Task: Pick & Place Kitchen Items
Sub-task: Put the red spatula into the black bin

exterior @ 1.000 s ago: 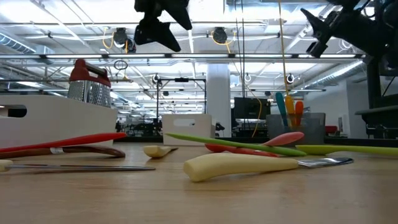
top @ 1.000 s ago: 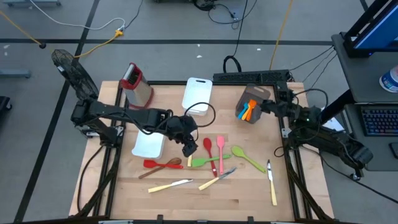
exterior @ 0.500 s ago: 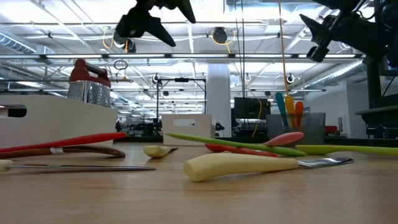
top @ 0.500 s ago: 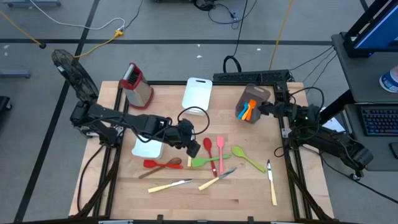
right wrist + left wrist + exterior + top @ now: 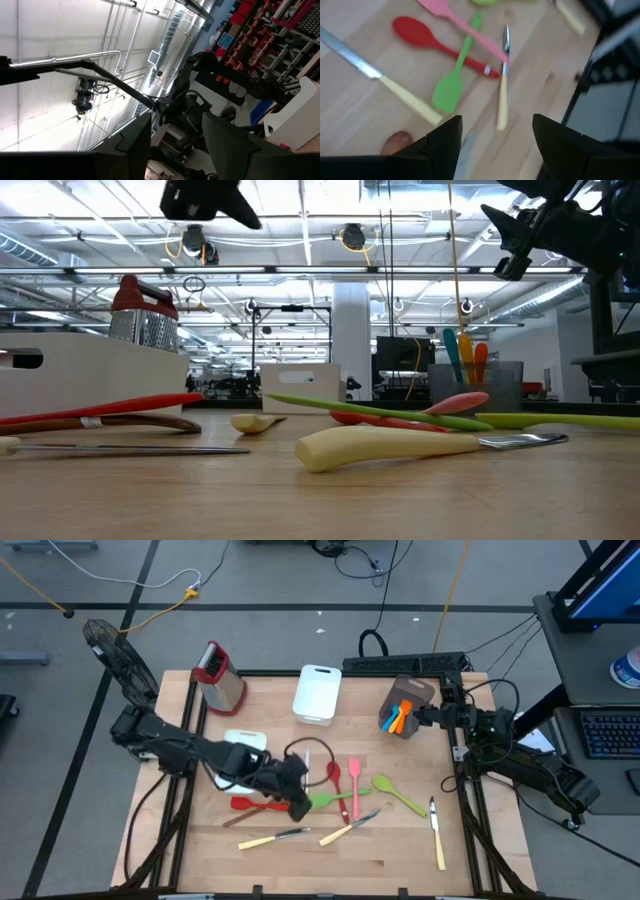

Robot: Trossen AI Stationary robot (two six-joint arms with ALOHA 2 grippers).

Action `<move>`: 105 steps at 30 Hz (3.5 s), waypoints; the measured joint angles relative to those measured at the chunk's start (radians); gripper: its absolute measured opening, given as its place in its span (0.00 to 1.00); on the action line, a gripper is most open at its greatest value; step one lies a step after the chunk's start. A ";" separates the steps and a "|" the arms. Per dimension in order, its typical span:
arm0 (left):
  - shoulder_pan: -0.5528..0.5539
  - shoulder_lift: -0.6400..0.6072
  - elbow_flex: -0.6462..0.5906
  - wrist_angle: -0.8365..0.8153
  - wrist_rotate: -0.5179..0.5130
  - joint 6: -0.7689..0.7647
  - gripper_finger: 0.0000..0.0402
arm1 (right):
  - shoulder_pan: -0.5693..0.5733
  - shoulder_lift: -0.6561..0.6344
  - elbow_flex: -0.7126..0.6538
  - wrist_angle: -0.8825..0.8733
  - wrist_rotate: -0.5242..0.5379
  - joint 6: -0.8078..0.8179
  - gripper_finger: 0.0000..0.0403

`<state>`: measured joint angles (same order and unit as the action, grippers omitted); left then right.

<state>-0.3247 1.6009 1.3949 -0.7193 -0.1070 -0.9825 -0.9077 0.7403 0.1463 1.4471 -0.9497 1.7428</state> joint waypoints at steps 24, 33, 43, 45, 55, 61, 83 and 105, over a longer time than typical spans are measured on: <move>-0.107 0.170 0.000 -0.247 -0.130 0.482 0.62 | 0.000 0.002 0.000 -0.002 -0.025 -0.002 0.42; -0.114 0.252 -0.001 -0.245 -0.130 0.534 0.62 | 0.000 0.002 0.000 -0.010 -0.042 -0.002 0.42; -0.116 0.333 -0.001 -0.220 -0.129 0.514 0.62 | 0.000 0.005 0.000 -0.020 -0.050 -0.004 0.42; -0.115 0.343 -0.001 -0.223 -0.128 0.509 0.62 | 0.000 0.004 0.000 -0.024 -0.050 -0.004 0.42; -0.125 0.380 -0.001 -0.225 -0.118 0.506 0.62 | 0.000 0.004 0.000 -0.039 -0.049 -0.004 0.42; -0.126 0.379 -0.001 -0.243 -0.154 0.523 0.62 | 0.000 0.005 0.000 -0.046 -0.049 -0.005 0.42; -0.127 0.377 -0.084 -0.169 -0.149 0.545 0.60 | 0.000 0.005 0.000 -0.053 -0.050 -0.005 0.42; -0.114 0.377 -0.084 -0.143 -0.190 0.507 0.10 | 0.000 0.005 0.000 -0.053 -0.050 -0.005 0.42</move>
<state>-0.4389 1.9774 1.3112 -0.8627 -0.2974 -0.4753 -0.9077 0.7448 0.1463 1.3938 -0.9997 1.7382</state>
